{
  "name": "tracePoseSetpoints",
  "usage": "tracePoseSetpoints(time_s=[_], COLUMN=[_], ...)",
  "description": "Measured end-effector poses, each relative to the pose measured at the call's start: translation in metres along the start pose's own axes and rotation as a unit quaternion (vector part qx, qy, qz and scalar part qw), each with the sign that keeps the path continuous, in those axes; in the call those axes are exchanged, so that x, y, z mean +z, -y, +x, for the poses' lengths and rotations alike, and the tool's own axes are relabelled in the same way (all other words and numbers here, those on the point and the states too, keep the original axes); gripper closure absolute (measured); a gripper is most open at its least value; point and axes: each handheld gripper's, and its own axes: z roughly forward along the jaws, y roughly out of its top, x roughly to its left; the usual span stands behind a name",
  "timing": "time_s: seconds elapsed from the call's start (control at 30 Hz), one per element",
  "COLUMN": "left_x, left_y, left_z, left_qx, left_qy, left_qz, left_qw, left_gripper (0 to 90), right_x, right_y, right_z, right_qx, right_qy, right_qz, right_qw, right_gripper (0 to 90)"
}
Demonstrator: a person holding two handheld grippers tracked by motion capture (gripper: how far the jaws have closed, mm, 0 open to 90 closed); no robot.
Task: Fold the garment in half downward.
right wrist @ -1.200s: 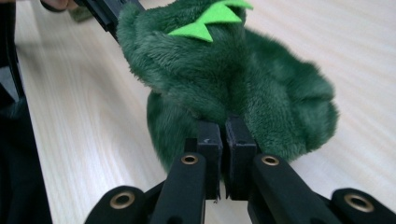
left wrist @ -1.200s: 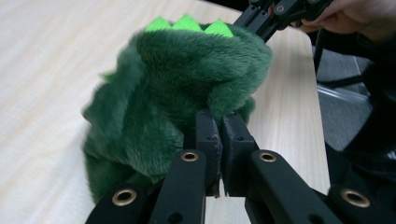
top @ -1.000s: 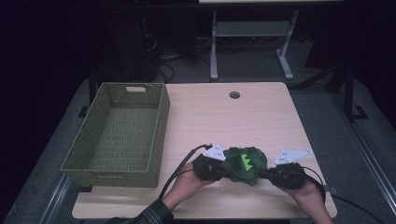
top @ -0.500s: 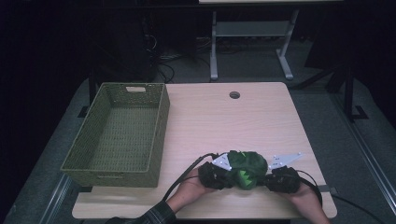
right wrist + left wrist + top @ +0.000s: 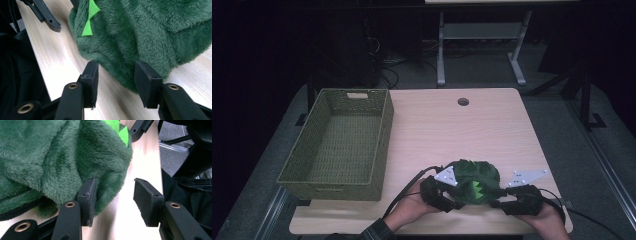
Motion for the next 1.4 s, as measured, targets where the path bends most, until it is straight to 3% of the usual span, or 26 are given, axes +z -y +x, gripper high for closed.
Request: tracePoseSetpoints(time_s=[0.17, 0.23, 0.27, 0.3, 0.47, 0.57, 0.67, 0.87, 0.97, 1.1, 1.23, 1.3, 1.4], left_x=[-0.008, -0.013, -0.013, -0.016, -0.028, -0.026, -0.015, 0.007, 0.016, 0.023, 0.024, 0.024, 0.020], left_y=[0.001, 0.000, 0.000, -0.002, -0.016, -0.024, -0.023, -0.011, -0.008, -0.006, -0.006, -0.005, -0.006], left_z=[-0.002, 0.000, 0.000, 0.002, 0.014, 0.027, 0.038, 0.050, 0.052, 0.052, 0.054, 0.054, 0.052], left_qx=[-0.004, -0.003, -0.003, -0.003, -0.006, -0.016, -0.021, -0.039, -0.041, -0.043, -0.039, -0.037, -0.034], left_qy=[-0.003, -0.005, -0.005, -0.006, -0.023, -0.033, -0.054, -0.054, -0.049, -0.048, -0.048, -0.049, -0.050], left_qz=[-0.004, -0.011, -0.011, -0.016, -0.042, -0.050, -0.025, 0.015, 0.021, 0.024, 0.026, 0.027, 0.027], left_qw=[1.0000, 0.9999, 0.9999, 0.9999, 0.9988, 0.9981, 0.9980, 0.9976, 0.9977, 0.9976, 0.9978, 0.9977, 0.9978], left_gripper=[52.4, 56.1, 62.9, 62.9, 83.0, 87.2, 89.4, 89.5, 89.5, 89.5, 89.6, 89.6, 89.5], right_x=[-0.008, -0.011, -0.011, -0.014, -0.018, -0.017, -0.008, 0.016, 0.023, 0.027, 0.029, 0.030, 0.026], right_y=[0.001, 0.000, 0.000, -0.002, -0.020, -0.027, -0.036, -0.031, -0.028, -0.025, -0.020, -0.017, -0.015], right_z=[0.004, 0.002, 0.002, 0.001, -0.012, -0.017, -0.025, -0.035, -0.036, -0.037, -0.038, -0.038, -0.036], right_qx=[-0.005, -0.007, -0.007, -0.002, -0.003, -0.002, -0.006, 0.004, 0.005, 0.013, 0.014, 0.012, 0.013], right_qy=[0.008, 0.011, 0.011, 0.014, 0.025, 0.029, 0.040, 0.042, 0.041, 0.033, 0.029, 0.032, 0.037], right_qz=[-0.003, -0.013, -0.013, -0.023, -0.050, -0.056, -0.045, 0.001, 0.021, 0.022, 0.031, 0.048, 0.043], right_qw=[1.0000, 0.9998, 0.9998, 0.9996, 0.9984, 0.9980, 0.9981, 0.9991, 0.9989, 0.9991, 0.9990, 0.9982, 0.9983], right_gripper=[53.3, 57.9, 57.9, 64.8, 82.4, 86.0, 89.6, 89.8, 89.9, 89.9, 89.9, 89.9, 89.9])
